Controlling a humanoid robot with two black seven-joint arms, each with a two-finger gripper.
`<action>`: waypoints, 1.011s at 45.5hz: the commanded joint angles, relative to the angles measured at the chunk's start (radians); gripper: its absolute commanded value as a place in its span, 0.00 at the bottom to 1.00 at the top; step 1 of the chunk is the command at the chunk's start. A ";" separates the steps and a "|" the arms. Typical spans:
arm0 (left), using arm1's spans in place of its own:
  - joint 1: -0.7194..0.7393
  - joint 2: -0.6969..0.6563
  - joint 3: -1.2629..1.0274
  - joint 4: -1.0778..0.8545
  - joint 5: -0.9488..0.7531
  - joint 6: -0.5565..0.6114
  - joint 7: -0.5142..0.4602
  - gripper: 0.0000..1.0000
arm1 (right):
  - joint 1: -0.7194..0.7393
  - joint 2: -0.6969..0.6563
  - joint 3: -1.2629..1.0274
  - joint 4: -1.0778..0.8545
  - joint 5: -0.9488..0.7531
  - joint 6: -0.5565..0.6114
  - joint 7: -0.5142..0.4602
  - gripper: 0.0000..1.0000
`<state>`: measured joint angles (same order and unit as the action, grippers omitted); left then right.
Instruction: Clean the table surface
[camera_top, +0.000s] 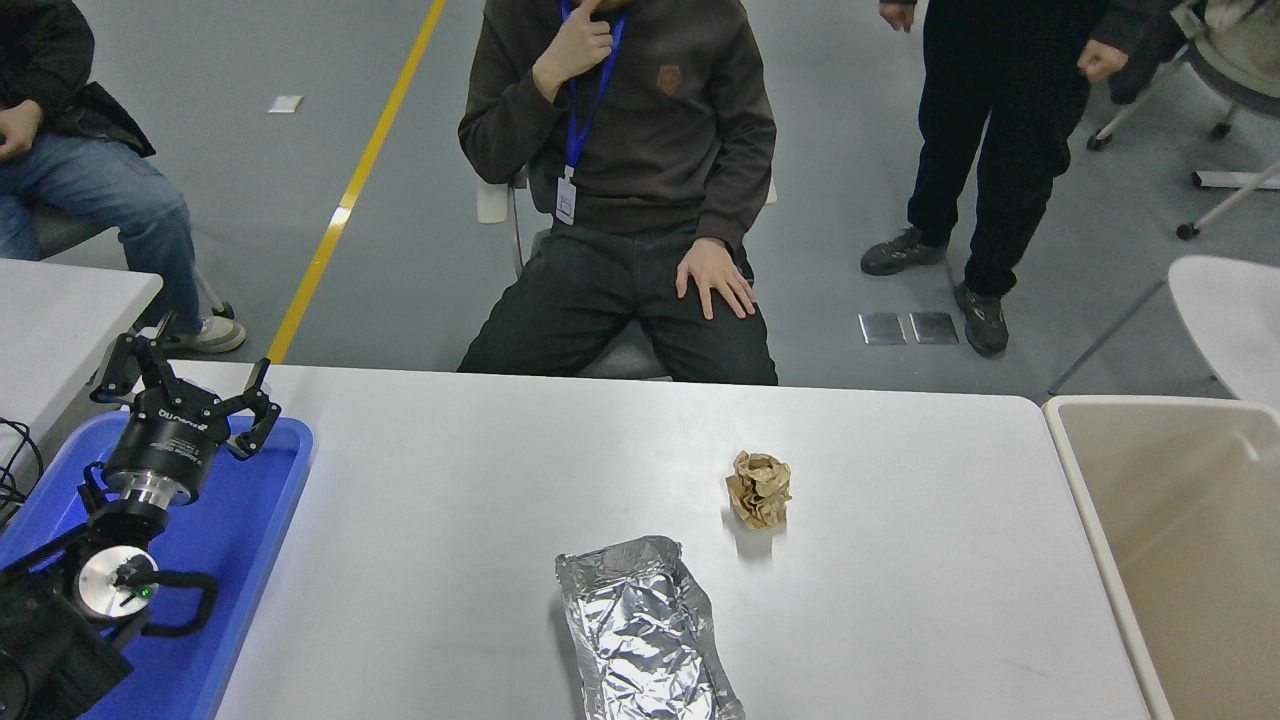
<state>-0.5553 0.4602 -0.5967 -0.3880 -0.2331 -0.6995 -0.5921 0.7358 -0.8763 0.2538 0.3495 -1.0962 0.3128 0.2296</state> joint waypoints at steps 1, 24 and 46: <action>0.000 0.000 0.000 0.000 0.000 0.000 -0.002 1.00 | -0.035 0.141 -0.152 -0.207 0.113 -0.053 0.073 0.00; 0.000 0.000 0.000 0.000 0.000 0.000 0.000 1.00 | -0.125 0.327 -0.418 -0.354 0.323 -0.211 0.063 0.00; 0.000 0.000 0.000 0.000 0.000 0.002 0.000 1.00 | -0.196 0.350 -0.416 -0.372 0.322 -0.282 0.027 0.00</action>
<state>-0.5553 0.4602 -0.5967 -0.3879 -0.2331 -0.6995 -0.5922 0.5748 -0.5376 -0.1552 -0.0009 -0.7807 0.0522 0.2653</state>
